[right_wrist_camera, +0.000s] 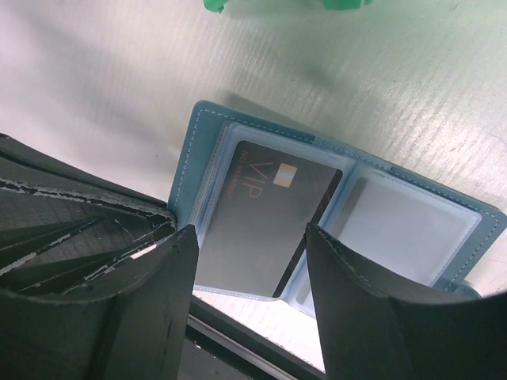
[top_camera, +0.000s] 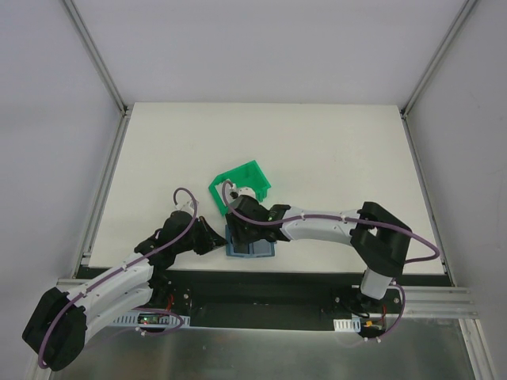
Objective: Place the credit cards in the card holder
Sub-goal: Insert the credit card into the card holder, then turn over the card slot in the card holder.
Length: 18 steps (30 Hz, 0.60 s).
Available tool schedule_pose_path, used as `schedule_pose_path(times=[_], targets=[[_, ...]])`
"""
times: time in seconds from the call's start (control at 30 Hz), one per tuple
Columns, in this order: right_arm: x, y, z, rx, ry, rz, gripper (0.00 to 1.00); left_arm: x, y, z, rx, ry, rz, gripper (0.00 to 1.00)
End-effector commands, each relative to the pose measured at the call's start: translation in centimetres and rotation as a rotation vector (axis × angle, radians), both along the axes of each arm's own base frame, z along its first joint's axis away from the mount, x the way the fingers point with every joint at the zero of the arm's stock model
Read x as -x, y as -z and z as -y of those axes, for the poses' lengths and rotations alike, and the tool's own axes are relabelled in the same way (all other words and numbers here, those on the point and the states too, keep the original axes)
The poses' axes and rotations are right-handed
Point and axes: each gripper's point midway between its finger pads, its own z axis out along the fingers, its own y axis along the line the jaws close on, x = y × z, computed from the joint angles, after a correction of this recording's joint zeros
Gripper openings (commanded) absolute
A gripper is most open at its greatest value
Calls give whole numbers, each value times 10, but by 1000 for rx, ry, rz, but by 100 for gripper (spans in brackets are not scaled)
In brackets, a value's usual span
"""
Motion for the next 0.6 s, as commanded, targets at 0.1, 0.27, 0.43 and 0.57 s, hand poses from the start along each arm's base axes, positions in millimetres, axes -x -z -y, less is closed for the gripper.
schedule_pose_path(times=[0.1, 0.27, 0.43, 0.57], targets=[[0, -4, -6, 22, -19, 2, 59, -2, -9, 3, 18, 25, 35, 0], [-1, -2, -5, 54, -19, 2, 59, -2, -10, 4, 22, 26, 36, 0], [-2, -6, 1, 105, -19, 39, 58, -2, -9, 3, 19, 24, 34, 0], [-4, -9, 7, 139, -11, 61, 56, -2, -8, 2, 16, 22, 32, 0]])
